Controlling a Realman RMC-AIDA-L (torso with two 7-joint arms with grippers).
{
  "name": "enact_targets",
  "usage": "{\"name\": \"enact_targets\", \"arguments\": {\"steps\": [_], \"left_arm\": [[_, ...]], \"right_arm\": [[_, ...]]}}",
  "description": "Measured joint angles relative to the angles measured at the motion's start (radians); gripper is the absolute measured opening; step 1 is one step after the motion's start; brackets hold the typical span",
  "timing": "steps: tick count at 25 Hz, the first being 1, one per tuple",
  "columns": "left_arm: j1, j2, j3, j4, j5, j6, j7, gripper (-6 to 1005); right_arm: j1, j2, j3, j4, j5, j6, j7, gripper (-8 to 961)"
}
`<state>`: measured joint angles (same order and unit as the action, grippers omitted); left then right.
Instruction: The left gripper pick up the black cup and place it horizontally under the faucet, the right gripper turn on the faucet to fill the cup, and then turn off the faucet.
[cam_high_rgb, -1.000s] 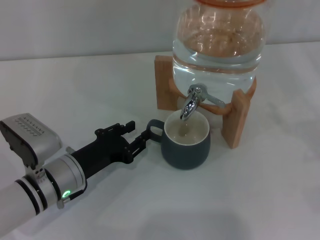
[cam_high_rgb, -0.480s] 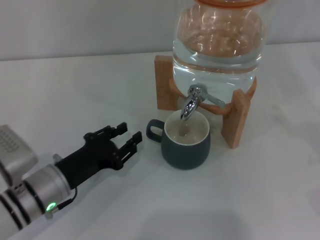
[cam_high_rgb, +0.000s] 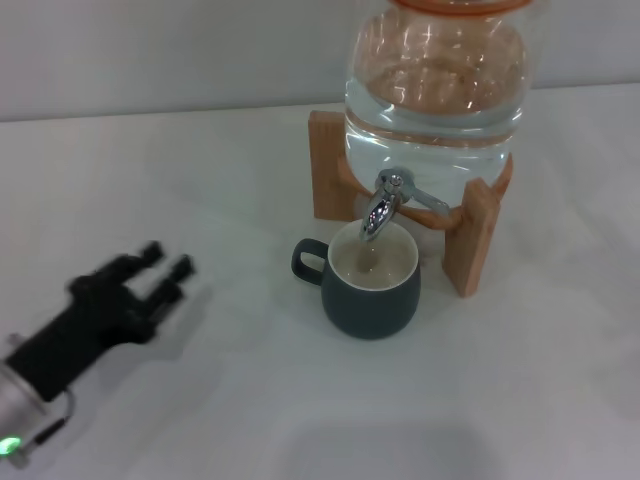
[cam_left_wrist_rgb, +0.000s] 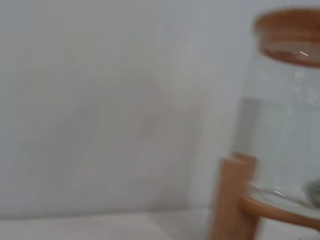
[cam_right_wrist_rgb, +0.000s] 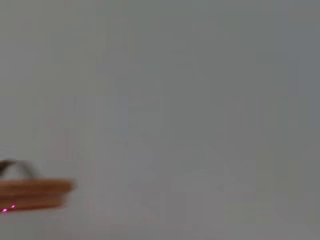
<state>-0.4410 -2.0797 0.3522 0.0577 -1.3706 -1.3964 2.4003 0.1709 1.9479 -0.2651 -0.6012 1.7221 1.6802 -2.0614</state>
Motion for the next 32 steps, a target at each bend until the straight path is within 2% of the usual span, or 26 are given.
{"name": "enact_targets", "arguments": {"steps": [5,8,9,13,14,15,19,21,22,32], "left_arm": [[0.051,0.001,0.000,0.049,-0.143,-0.011,-0.029,459],[0.075,0.001,0.000,0.079,-0.216,-0.009,-0.045,459],[0.080,0.001,0.000,0.087,-0.243,-0.009,-0.047,459],[0.088,0.001,0.001,0.089,-0.314,-0.001,-0.047,460],[0.089,0.000,0.001,0.090,-0.334,0.002,-0.047,460],[0.089,0.000,0.001,0.090,-0.334,0.002,-0.047,460],[0.090,-0.001,0.001,0.090,-0.345,0.004,-0.047,460],[0.091,-0.002,0.001,0.087,-0.347,0.004,-0.047,460],[0.092,-0.003,0.001,0.084,-0.348,0.003,-0.047,460],[0.112,-0.005,0.001,0.082,-0.349,-0.005,-0.047,460]], "right_arm": [[0.000,-0.017,-0.078,-0.082,-0.087,0.099,0.108,856],[-0.009,-0.015,-0.209,-0.176,-0.096,0.134,0.188,856],[-0.010,-0.014,-0.224,-0.188,-0.096,0.136,0.196,856],[-0.010,0.005,-0.373,-0.299,-0.096,0.145,0.281,856],[0.000,0.021,-0.428,-0.332,-0.096,0.144,0.304,856],[0.000,0.021,-0.428,-0.332,-0.096,0.144,0.304,856],[0.035,0.046,-0.488,-0.353,-0.113,0.140,0.331,856],[0.056,0.051,-0.523,-0.354,-0.126,0.135,0.345,855],[0.073,0.052,-0.565,-0.349,-0.133,0.118,0.359,855],[0.090,0.054,-0.672,-0.344,-0.135,0.013,0.395,855]]}}
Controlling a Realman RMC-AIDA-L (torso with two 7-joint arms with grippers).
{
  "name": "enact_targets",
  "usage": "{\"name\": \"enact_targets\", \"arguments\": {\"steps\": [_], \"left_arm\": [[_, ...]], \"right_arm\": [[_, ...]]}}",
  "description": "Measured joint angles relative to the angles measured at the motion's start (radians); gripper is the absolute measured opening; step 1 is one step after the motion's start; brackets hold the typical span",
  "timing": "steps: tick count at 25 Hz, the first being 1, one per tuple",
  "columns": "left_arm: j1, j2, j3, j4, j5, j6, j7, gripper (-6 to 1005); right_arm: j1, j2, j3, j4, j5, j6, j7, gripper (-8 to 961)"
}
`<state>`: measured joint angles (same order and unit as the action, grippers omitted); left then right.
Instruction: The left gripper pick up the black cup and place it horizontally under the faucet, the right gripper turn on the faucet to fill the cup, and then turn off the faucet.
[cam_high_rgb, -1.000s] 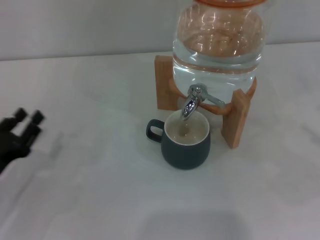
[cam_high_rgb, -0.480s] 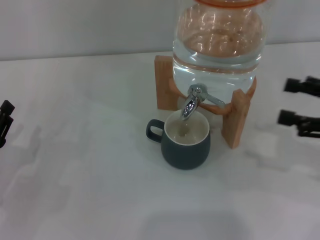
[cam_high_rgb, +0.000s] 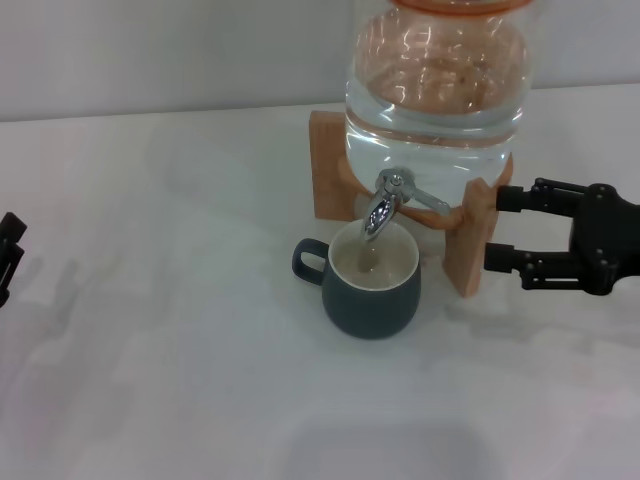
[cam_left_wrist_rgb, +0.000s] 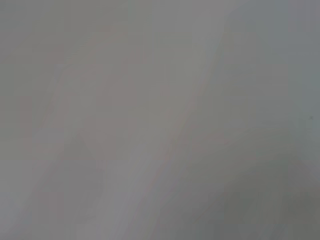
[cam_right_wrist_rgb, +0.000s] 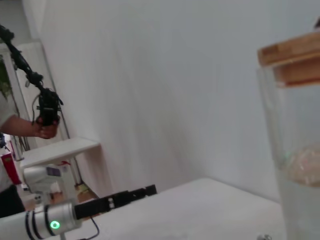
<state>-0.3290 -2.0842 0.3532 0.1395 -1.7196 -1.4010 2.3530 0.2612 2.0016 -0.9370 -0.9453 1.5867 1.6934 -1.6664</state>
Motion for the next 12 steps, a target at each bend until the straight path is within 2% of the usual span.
{"name": "enact_targets", "arguments": {"steps": [7,12], "left_arm": [[0.010,-0.002,0.006,-0.003,0.000,-0.005,0.000,460],[0.014,-0.002,0.006,-0.003,0.002,-0.013,0.000,461]], "right_arm": [[0.004,0.000,-0.058,0.000,-0.005,-0.081,0.033,856],[0.014,0.001,-0.082,0.000,-0.005,-0.084,0.043,856]]}}
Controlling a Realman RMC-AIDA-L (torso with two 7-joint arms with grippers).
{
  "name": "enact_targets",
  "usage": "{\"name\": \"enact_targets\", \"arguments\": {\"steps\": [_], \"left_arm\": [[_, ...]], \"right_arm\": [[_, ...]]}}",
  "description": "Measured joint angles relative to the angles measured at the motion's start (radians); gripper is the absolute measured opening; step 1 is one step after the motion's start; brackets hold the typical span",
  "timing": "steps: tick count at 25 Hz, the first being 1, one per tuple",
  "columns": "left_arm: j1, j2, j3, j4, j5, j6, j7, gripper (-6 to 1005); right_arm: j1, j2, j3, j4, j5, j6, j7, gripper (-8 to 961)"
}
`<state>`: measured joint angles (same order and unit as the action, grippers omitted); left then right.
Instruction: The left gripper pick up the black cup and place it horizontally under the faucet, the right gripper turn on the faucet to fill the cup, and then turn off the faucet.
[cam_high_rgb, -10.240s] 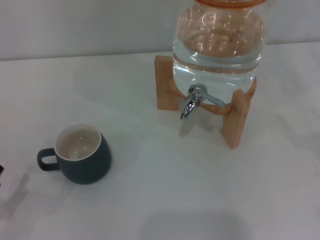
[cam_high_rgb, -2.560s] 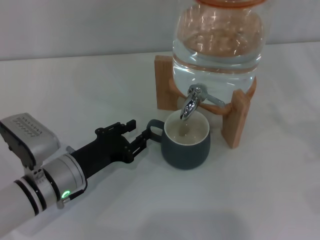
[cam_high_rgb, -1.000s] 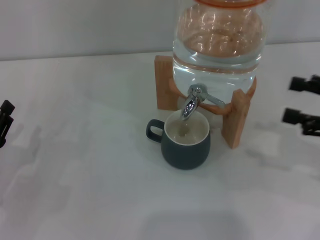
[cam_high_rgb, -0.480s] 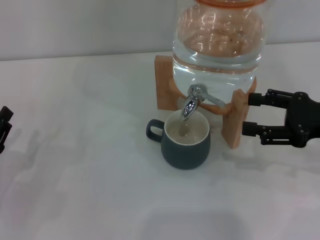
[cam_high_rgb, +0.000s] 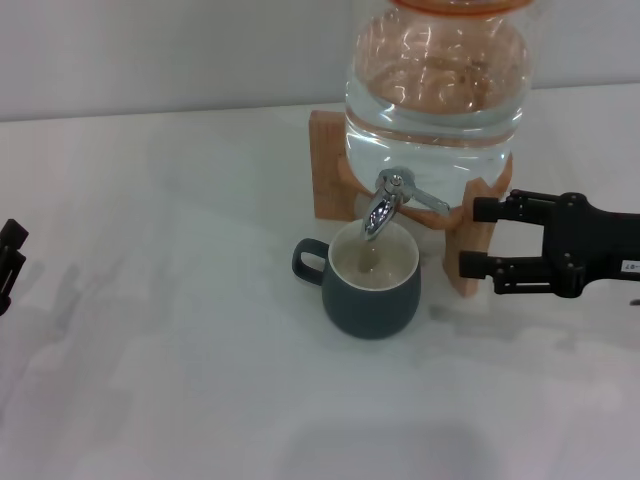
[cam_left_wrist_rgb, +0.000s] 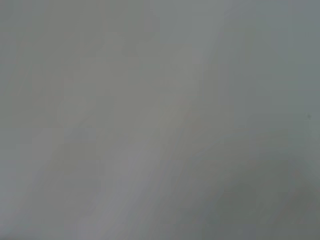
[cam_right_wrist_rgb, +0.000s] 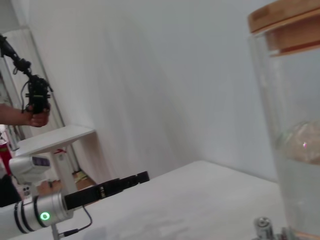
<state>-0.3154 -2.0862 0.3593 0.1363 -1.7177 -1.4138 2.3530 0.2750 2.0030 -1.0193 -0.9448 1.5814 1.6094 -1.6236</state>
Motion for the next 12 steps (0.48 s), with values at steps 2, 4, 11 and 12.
{"name": "enact_targets", "arguments": {"steps": [2,4,11,12], "left_arm": [[0.001,0.000,0.000,0.000,0.000,0.000,0.000,461],[0.002,0.000,0.000,-0.007,0.001,-0.001,0.000,461],[0.004,0.001,0.000,-0.012,0.003,-0.002,0.000,461],[0.004,0.001,0.000,-0.012,0.003,-0.002,0.000,461]], "right_arm": [[0.004,0.001,-0.002,0.000,0.000,-0.002,0.002,855],[0.008,0.002,-0.011,0.000,0.000,-0.005,0.006,855],[0.012,0.003,-0.039,-0.003,0.002,-0.030,0.018,856],[0.012,0.004,-0.041,-0.003,0.002,-0.031,0.021,856]]}}
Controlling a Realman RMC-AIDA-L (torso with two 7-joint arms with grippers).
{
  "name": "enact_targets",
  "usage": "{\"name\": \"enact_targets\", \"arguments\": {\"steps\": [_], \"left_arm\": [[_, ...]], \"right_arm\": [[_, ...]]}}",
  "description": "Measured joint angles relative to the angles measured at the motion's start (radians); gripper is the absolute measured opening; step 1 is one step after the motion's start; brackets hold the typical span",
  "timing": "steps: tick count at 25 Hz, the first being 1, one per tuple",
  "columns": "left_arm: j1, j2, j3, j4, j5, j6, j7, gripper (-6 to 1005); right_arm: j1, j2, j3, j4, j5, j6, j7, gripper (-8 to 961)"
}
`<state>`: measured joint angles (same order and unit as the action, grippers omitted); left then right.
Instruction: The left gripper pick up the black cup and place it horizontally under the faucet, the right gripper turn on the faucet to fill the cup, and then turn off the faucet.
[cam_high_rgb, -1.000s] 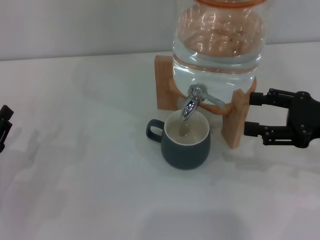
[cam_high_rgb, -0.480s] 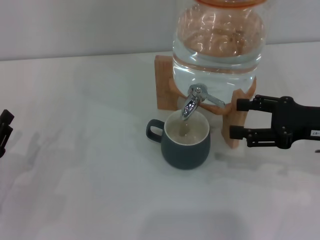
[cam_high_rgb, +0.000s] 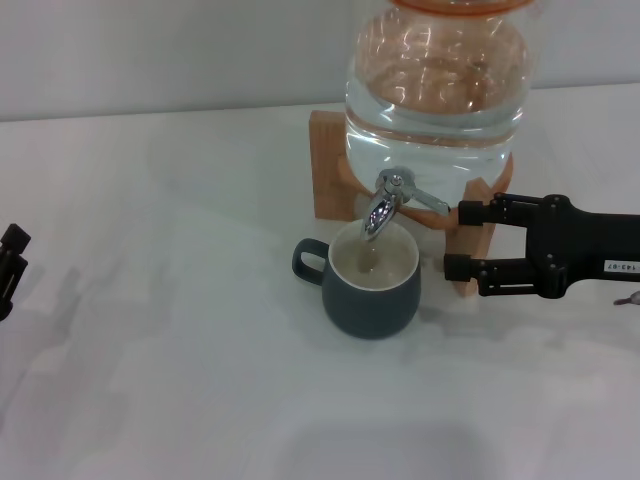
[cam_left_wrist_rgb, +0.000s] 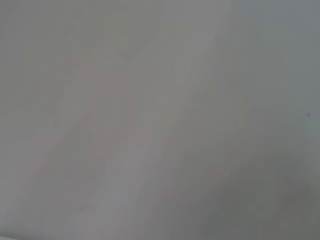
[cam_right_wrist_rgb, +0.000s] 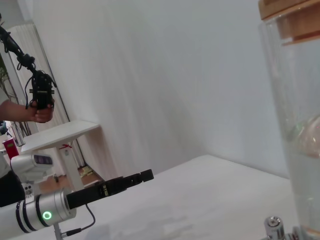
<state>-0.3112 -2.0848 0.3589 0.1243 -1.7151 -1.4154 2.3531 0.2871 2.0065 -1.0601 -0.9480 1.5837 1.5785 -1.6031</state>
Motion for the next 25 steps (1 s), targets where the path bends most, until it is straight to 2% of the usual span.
{"name": "enact_targets", "arguments": {"steps": [10,25], "left_arm": [[0.000,0.000,0.000,0.000,0.002,-0.002,0.000,461],[0.000,-0.001,0.000,-0.002,0.000,-0.002,0.000,462]], "right_arm": [[0.009,0.000,-0.034,-0.013,0.013,0.004,0.015,852],[0.016,0.003,-0.145,-0.061,0.052,0.009,0.022,844]]}}
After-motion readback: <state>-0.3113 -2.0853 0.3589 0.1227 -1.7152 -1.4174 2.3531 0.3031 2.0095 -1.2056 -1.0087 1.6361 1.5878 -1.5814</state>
